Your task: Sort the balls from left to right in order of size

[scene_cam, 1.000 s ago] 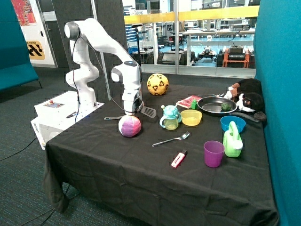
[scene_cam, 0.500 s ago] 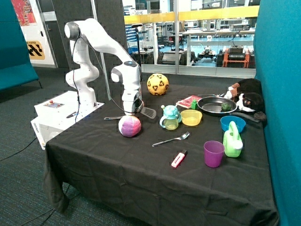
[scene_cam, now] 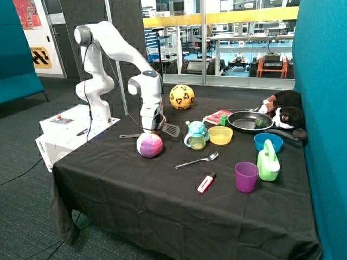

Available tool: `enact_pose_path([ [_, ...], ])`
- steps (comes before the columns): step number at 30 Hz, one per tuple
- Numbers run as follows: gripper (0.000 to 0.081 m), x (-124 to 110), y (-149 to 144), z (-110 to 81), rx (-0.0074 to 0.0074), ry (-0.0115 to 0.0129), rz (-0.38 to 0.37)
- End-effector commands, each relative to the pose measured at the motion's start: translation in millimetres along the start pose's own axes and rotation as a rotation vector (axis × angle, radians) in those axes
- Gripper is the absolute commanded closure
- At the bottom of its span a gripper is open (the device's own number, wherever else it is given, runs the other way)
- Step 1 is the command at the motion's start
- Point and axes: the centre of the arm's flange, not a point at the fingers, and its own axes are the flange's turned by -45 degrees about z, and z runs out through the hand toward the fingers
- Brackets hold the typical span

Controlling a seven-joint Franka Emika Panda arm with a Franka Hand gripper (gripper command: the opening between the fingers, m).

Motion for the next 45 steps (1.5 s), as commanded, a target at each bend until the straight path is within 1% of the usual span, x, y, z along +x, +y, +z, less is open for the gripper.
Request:
enact_pose_path([
  [1, 0.0004, -2.2, -2.4, -1.5, 0.0007, 0.0015, -0.006],
  [9, 0.0004, -3.0, -3.2, -3.7, 0.0007, 0.0015, -0.008],
  [15, 0.0033, -2.9, -3.4, -10.4, 0.0007, 0.0015, -0.011],
  [19, 0.0054, 0.4, -3.7, -21.5, 0.0006, 0.0015, -0.016],
  [34, 0.0096, 11.8, -11.5, -53.5, 0.0006, 0.0015, -0.046],
  [39, 0.01, 13.5, -12.8, -64.7, 0.0006, 0.0015, -0.049],
  [45, 0.0086, 15.2, -7.5, -86.1, 0.0006, 0.0015, -0.043],
])
